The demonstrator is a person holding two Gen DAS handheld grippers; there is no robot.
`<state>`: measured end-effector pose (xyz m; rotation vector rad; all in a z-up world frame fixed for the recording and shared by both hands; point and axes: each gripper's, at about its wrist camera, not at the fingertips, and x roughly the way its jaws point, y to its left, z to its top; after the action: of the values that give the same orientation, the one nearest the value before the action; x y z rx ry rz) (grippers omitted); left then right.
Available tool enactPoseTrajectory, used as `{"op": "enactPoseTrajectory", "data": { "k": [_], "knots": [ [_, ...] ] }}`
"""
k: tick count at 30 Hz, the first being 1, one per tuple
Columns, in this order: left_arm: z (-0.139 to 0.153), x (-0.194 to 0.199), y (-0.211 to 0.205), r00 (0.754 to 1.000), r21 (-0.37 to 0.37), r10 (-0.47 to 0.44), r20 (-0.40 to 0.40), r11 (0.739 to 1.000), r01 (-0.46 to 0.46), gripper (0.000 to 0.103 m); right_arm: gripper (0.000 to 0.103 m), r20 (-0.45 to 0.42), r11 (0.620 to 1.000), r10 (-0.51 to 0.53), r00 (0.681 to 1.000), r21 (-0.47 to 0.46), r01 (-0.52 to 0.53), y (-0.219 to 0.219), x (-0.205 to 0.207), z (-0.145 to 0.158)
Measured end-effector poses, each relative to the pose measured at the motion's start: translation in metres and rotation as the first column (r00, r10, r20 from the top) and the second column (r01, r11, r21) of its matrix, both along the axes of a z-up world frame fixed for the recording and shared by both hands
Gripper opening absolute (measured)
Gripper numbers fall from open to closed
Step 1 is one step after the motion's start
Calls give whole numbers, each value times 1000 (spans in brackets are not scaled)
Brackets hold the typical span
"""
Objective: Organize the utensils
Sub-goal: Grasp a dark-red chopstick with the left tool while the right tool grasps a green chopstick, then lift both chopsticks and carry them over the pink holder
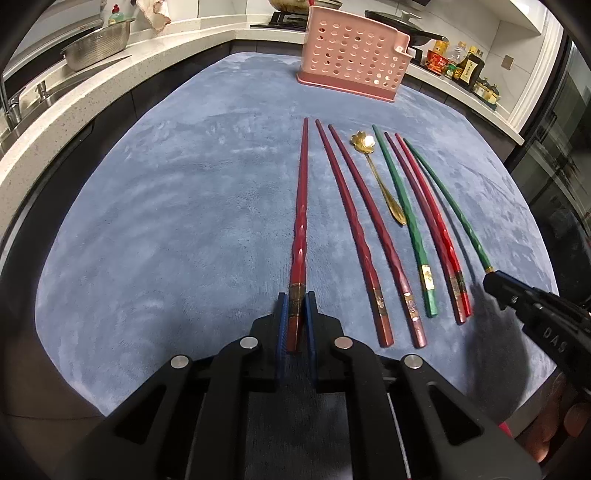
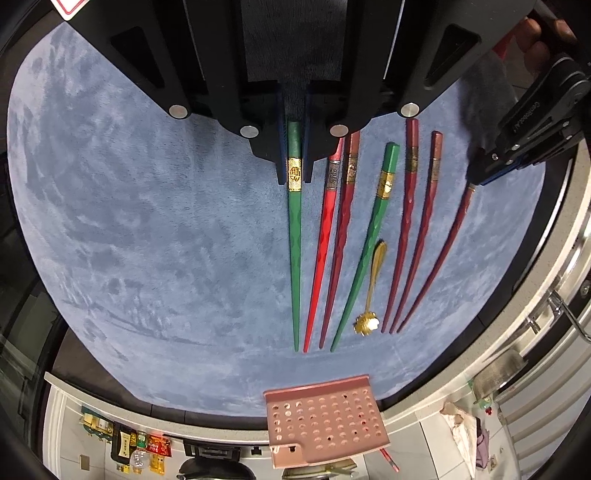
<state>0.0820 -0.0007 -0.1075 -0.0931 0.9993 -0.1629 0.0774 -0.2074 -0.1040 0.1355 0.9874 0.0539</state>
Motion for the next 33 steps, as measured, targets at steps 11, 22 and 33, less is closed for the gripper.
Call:
{"op": "enactPoseTrajectory", "data": {
  "k": [11,22,33],
  "knots": [
    [45,-6,9,997,-39,21,78,999,-18,8,7,101,999,-29,995,43,25,-14,-11,46],
    [116,10,12,975,-34,15,220,999,-8,8,7,219,998,-35,975,58,23,-26,4,106],
    [176,55,7,937,-13,15,350,1000,-12,7,7,324,998,-49,945,47,36,-42,29,158]
  ]
}}
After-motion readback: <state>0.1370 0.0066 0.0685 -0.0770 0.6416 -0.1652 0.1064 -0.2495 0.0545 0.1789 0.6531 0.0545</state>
